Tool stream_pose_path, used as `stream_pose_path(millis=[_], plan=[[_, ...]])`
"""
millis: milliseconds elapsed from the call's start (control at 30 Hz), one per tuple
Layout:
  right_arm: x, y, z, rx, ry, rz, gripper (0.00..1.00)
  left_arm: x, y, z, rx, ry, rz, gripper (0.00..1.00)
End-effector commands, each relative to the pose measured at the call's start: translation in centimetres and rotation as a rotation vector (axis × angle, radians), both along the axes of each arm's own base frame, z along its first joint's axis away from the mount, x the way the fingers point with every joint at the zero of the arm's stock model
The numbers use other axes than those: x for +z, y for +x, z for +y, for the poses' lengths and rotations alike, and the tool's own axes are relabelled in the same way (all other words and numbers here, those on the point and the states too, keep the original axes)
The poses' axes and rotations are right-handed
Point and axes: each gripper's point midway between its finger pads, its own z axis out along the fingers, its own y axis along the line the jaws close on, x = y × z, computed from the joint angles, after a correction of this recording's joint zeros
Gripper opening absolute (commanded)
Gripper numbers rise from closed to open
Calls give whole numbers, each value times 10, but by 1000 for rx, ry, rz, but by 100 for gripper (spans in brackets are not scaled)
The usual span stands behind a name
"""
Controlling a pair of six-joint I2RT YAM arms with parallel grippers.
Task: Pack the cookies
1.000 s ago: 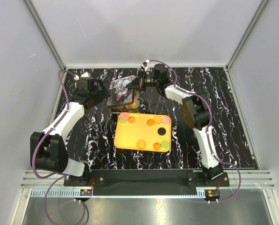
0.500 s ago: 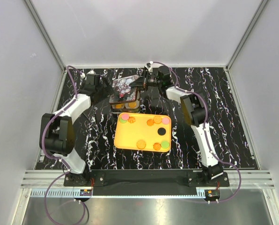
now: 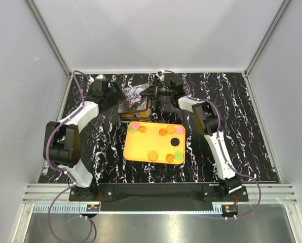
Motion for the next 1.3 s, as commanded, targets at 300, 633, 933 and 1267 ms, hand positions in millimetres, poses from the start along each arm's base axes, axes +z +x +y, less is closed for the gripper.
stream_pose_path(millis=[300,633,933,1267], plan=[[15,-5,-2,45,73,-51,0,-8,12,0,4,-26,-9,99],[8,-8,-12,52,85,-29,0,-16,13,-6,-19,-46,7,99],[-3,-4,-13,46,66,-20,0,-17,15,-12,-42,-86,-10,99],[-5,1,-12,42,66,-24,1,-19,15,-12,-48,-94,-6,99]])
